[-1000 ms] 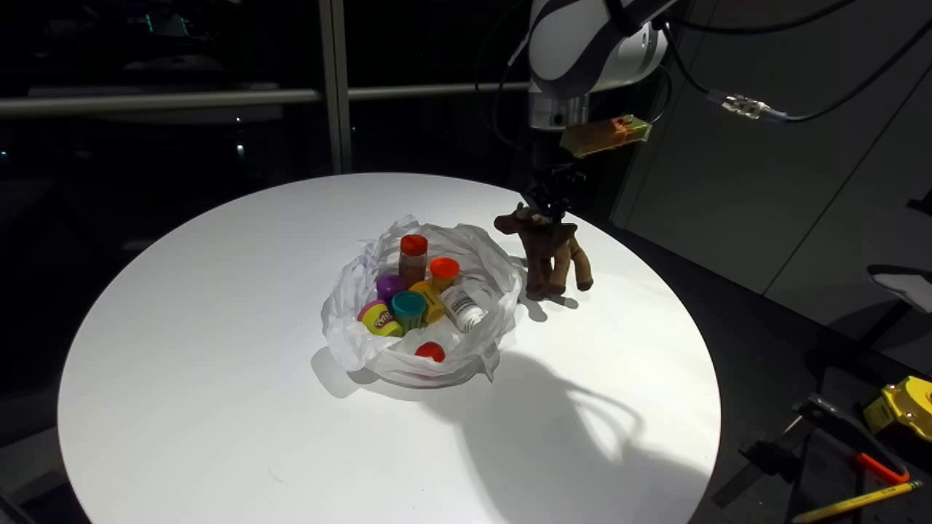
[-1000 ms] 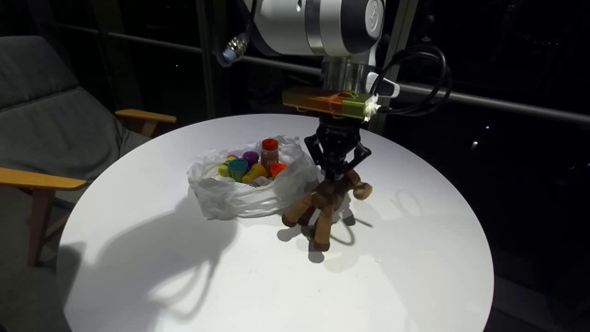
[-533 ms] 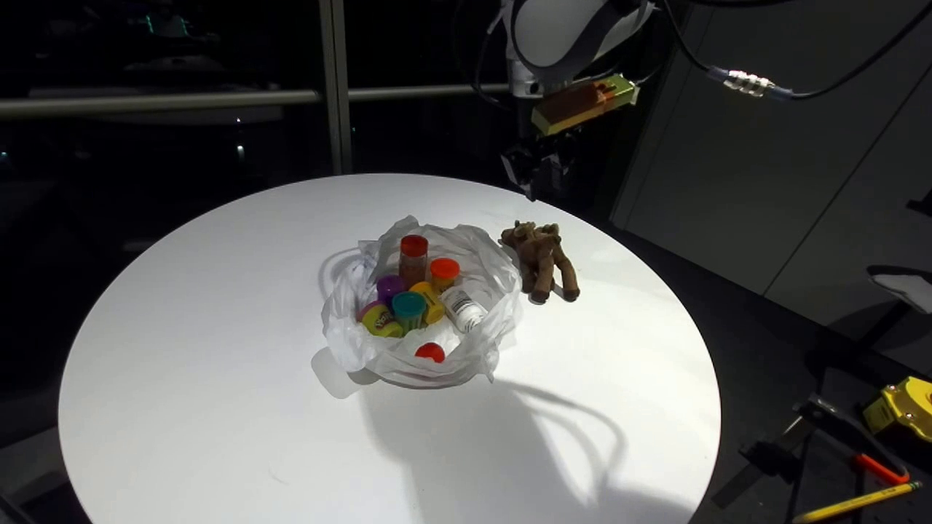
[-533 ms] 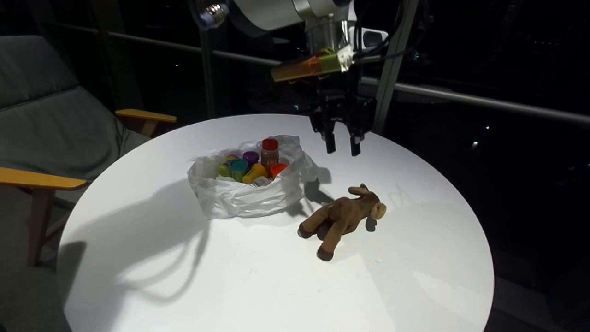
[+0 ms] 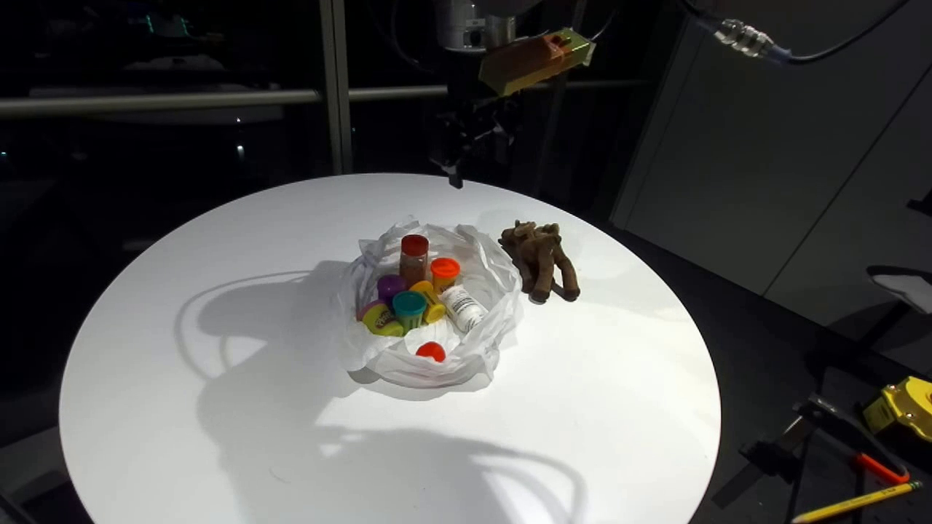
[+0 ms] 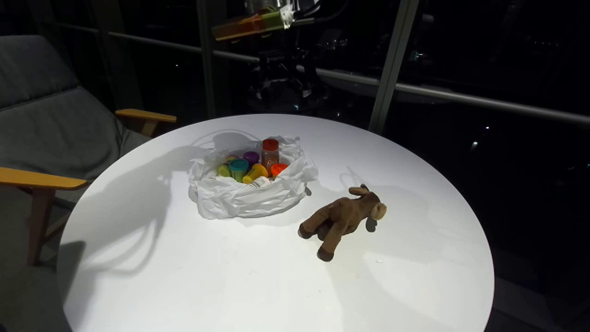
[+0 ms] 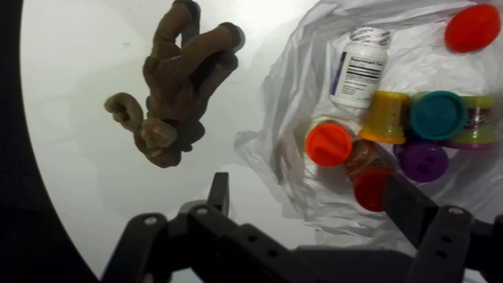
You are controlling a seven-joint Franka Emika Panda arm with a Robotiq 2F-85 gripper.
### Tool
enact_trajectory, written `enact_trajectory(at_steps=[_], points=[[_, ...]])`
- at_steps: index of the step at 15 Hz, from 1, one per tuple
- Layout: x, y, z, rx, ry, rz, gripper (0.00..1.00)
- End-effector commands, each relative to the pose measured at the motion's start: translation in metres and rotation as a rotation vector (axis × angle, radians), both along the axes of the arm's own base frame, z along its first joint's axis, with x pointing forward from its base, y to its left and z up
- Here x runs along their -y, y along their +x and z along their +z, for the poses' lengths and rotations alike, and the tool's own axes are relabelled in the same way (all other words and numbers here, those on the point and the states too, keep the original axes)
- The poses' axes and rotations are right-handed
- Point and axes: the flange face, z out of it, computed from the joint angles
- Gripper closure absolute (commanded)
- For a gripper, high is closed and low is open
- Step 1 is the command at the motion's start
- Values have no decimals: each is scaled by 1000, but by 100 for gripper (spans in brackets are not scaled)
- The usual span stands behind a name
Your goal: Remove the contents from the plastic.
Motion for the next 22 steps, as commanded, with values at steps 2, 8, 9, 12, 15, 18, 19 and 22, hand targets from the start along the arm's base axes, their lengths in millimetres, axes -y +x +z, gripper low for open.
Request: enact_trajectory(at_steps=[2,8,9,12,15,18,19,22], points=[[-29,26,-37,-66,163,145,0],[-29,52,-77,-114,323,75,0],[-26,56,-83,-114,323,61,0],[-23,65,-98,-128,326,44,0],[-24,70,-109,-155,330,43,0],[-23,75,-116,-146,292,37,34],[-22,78,-118,-135,282,35,41],[-22,82,-122,-119,265,36,65]])
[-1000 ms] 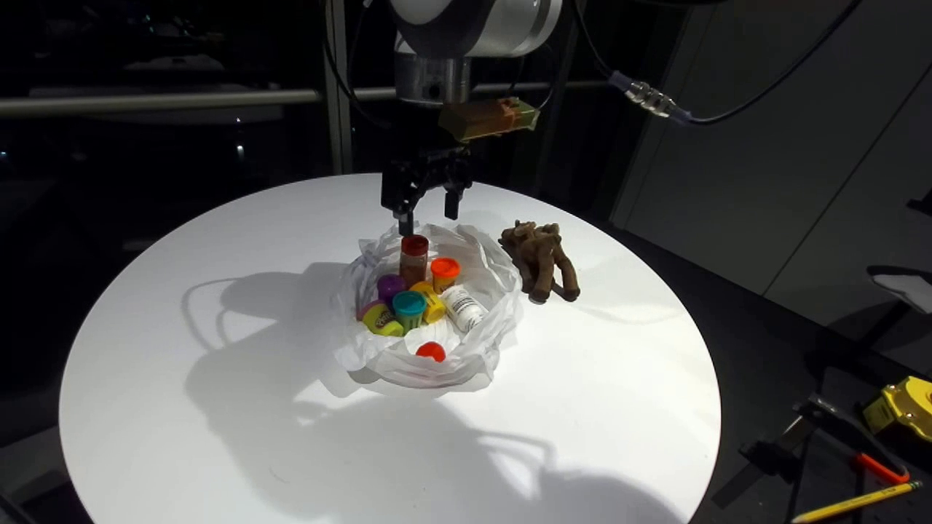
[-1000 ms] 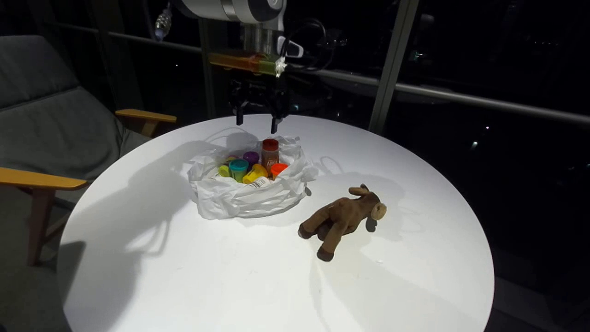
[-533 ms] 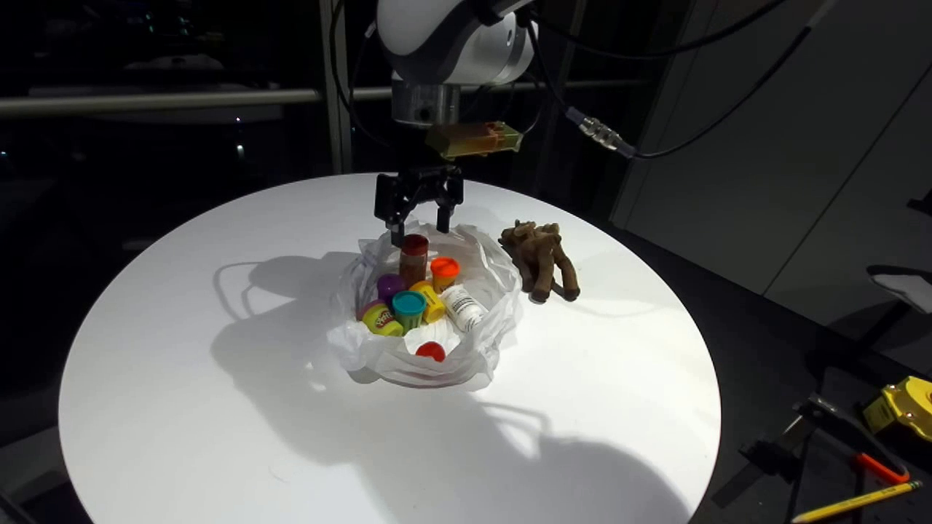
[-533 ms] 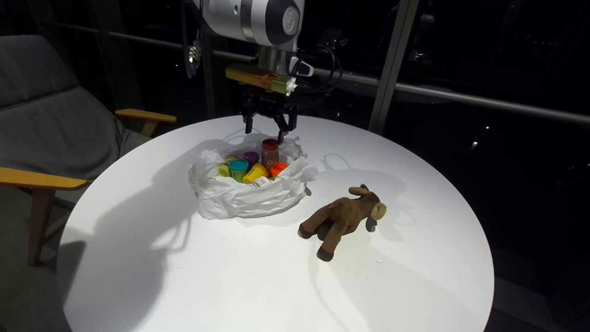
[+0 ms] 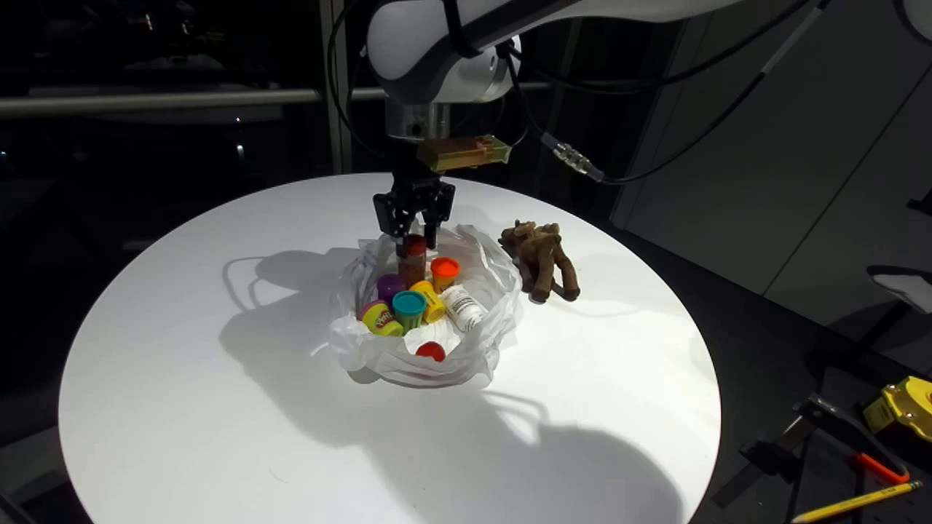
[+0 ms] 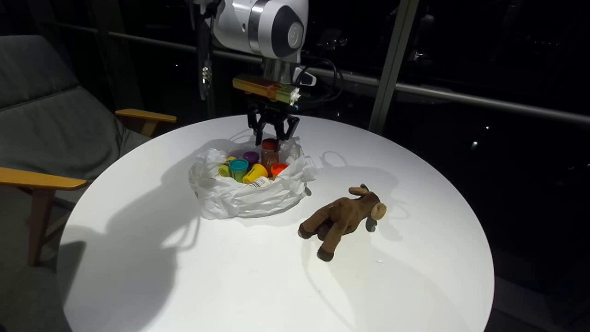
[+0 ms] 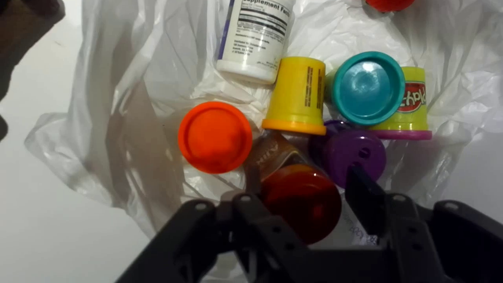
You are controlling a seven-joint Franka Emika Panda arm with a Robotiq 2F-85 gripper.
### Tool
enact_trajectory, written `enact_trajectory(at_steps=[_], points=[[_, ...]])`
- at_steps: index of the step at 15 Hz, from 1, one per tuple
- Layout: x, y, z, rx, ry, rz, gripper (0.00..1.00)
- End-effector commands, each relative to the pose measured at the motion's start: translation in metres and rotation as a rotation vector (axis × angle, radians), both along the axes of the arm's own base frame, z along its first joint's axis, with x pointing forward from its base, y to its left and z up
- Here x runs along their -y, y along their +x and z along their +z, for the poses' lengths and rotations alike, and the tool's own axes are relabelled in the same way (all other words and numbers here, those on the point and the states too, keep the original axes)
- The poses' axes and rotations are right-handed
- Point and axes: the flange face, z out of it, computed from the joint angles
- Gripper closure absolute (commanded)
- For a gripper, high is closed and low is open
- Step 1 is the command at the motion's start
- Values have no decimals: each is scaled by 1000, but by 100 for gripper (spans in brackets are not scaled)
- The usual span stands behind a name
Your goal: Remove the contents from the plastic.
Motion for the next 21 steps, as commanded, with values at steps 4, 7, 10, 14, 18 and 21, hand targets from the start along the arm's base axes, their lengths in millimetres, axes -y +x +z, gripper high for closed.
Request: enact_trajectory(at_steps=[4,7,10,14,18,21], points=[[-4,12,11,37,-50,2,76],[-1,9,28,50,-64,3,76],[12,0,64,76,-108,5,76],[49,-15,112,116,-115,-34,76],[84,-43,144,110,-86,-77,76],[110,-69,140,93,-138,-92,76]])
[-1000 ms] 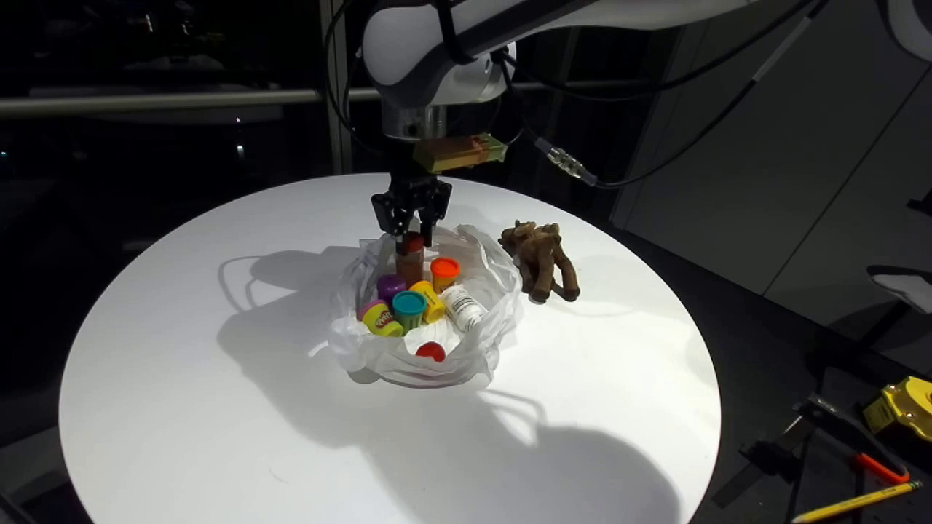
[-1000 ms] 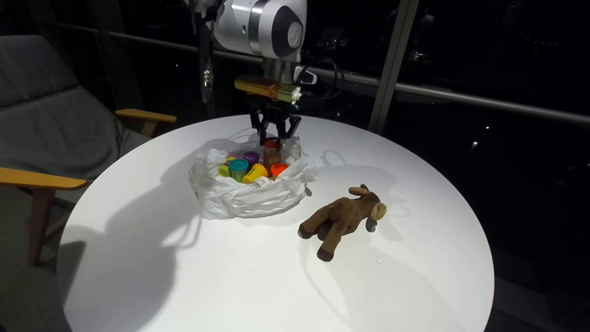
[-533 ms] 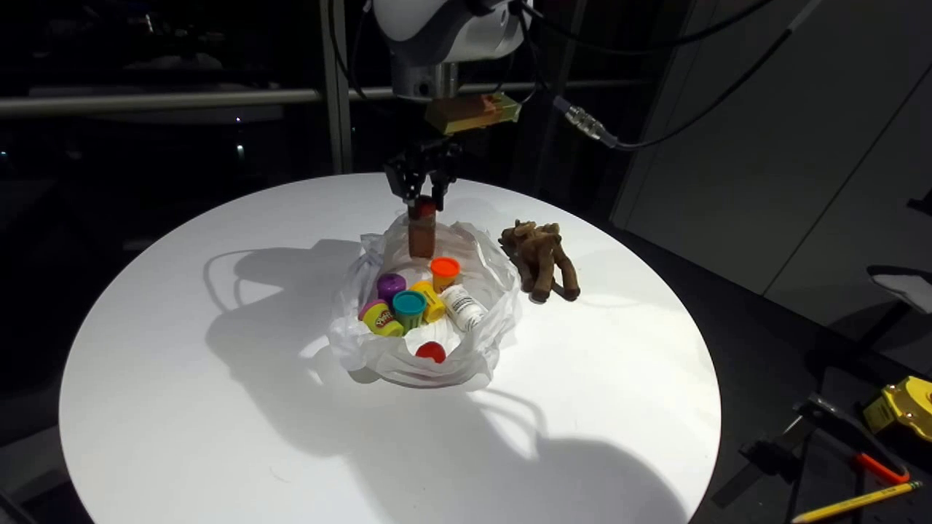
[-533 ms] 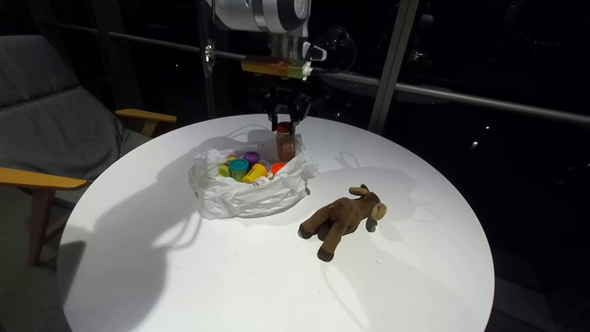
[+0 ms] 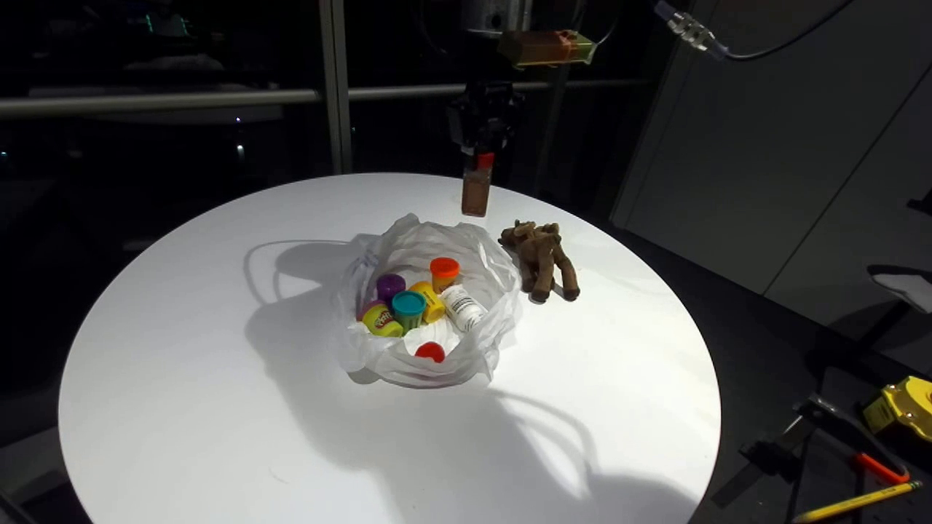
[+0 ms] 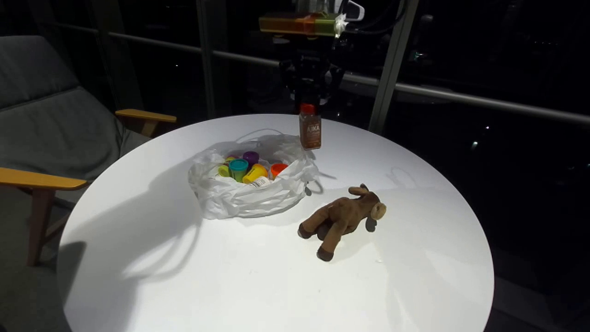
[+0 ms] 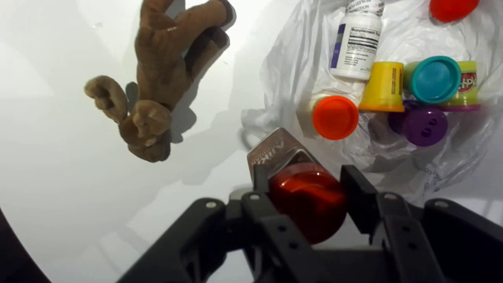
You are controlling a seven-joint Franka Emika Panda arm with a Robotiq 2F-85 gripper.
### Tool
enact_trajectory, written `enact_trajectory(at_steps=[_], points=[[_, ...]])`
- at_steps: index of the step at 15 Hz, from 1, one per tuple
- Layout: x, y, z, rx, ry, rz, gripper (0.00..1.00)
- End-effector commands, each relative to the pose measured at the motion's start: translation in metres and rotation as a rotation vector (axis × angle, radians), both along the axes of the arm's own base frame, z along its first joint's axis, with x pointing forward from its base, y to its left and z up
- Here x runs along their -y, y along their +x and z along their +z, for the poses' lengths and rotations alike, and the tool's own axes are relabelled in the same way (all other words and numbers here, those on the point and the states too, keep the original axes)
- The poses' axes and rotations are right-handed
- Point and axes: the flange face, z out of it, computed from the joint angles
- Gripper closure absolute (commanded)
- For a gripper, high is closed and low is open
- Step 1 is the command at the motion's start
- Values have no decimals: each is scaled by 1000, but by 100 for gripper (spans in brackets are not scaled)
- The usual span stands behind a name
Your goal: Remove the contents from the plastic.
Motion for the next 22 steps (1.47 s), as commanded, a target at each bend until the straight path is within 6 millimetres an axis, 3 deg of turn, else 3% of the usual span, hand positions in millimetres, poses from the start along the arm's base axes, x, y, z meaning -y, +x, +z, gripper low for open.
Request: enact_trajectory(at_steps=[1,7,13,17,21,22], points=[[22,-45,2,-20,-29,-5,76],[37,-115,-31,-73,-62,52,76],[52,-211,-101,-161,-42,26,76],[62,-233,-133,-79,17,-81,76],[70,-240,-126,13,34,-124,76],[71,-241,-123,35,34,-128,26]])
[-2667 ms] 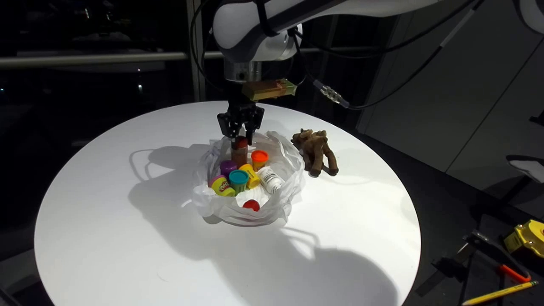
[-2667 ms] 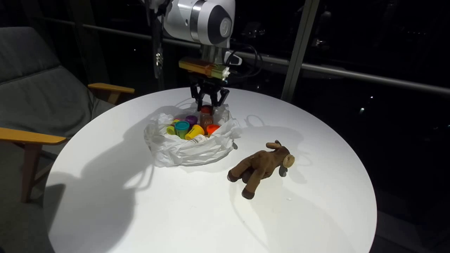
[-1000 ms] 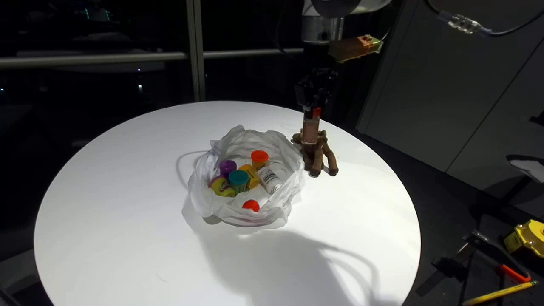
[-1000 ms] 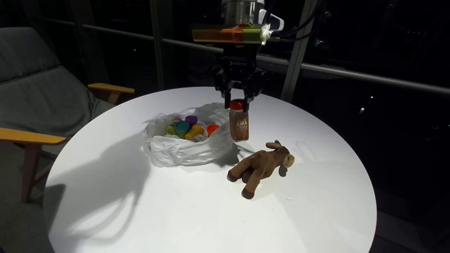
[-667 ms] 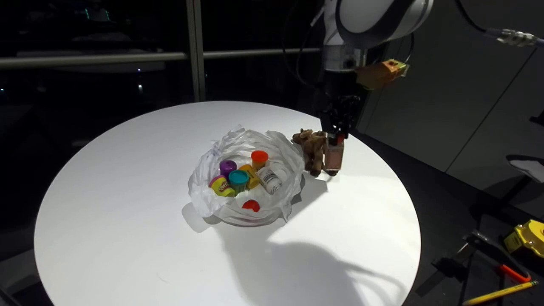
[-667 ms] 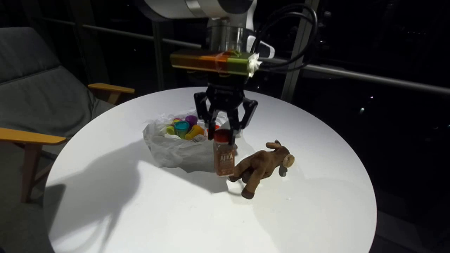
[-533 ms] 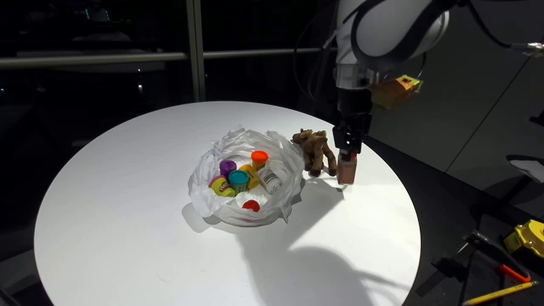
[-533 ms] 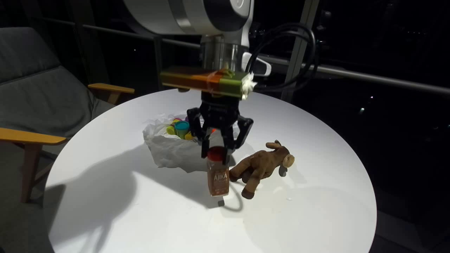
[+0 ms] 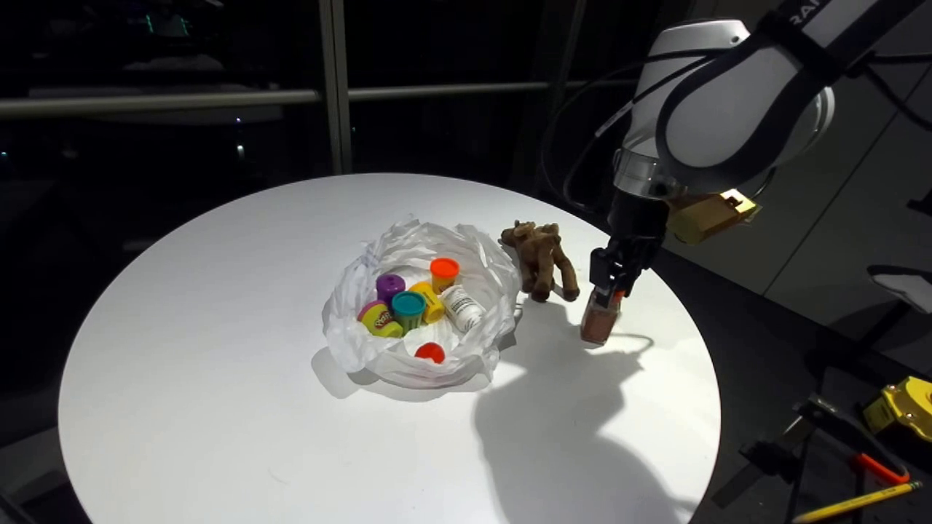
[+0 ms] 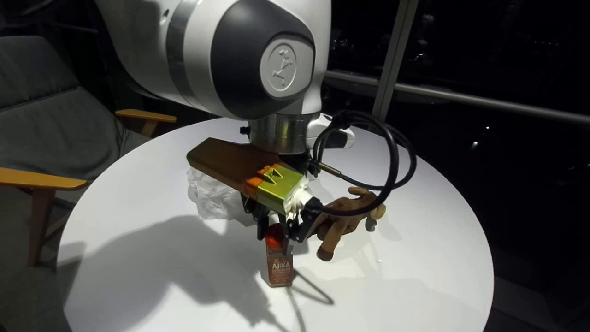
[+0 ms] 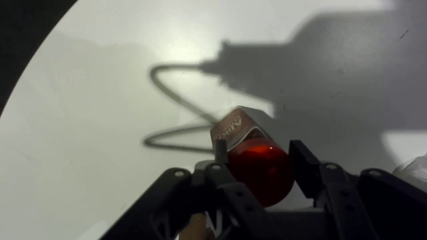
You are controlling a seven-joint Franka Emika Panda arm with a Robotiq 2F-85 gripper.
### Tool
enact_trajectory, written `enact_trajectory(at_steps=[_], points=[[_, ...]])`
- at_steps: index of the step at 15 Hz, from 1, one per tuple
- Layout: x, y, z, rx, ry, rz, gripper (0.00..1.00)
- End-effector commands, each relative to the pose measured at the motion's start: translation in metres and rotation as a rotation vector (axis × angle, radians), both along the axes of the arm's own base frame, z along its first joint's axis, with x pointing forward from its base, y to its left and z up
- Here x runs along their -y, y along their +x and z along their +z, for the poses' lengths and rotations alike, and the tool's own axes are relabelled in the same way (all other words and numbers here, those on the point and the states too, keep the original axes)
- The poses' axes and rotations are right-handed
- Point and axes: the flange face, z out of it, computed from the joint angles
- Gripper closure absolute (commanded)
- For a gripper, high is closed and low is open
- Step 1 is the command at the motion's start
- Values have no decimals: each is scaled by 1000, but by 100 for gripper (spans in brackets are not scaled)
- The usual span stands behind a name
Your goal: Remove the contents from the plastic.
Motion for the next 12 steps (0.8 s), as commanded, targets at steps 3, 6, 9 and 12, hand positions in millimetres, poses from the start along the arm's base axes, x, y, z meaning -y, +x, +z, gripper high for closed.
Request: enact_trajectory(at_steps=[3,6,9,12], points=[[5,-10,35,113,-11,-30,11],[-2,2,66,99,-21,-23,0],[-38,33,89,84,-27,51,0],[-90,74,91,29,-14,97,0]])
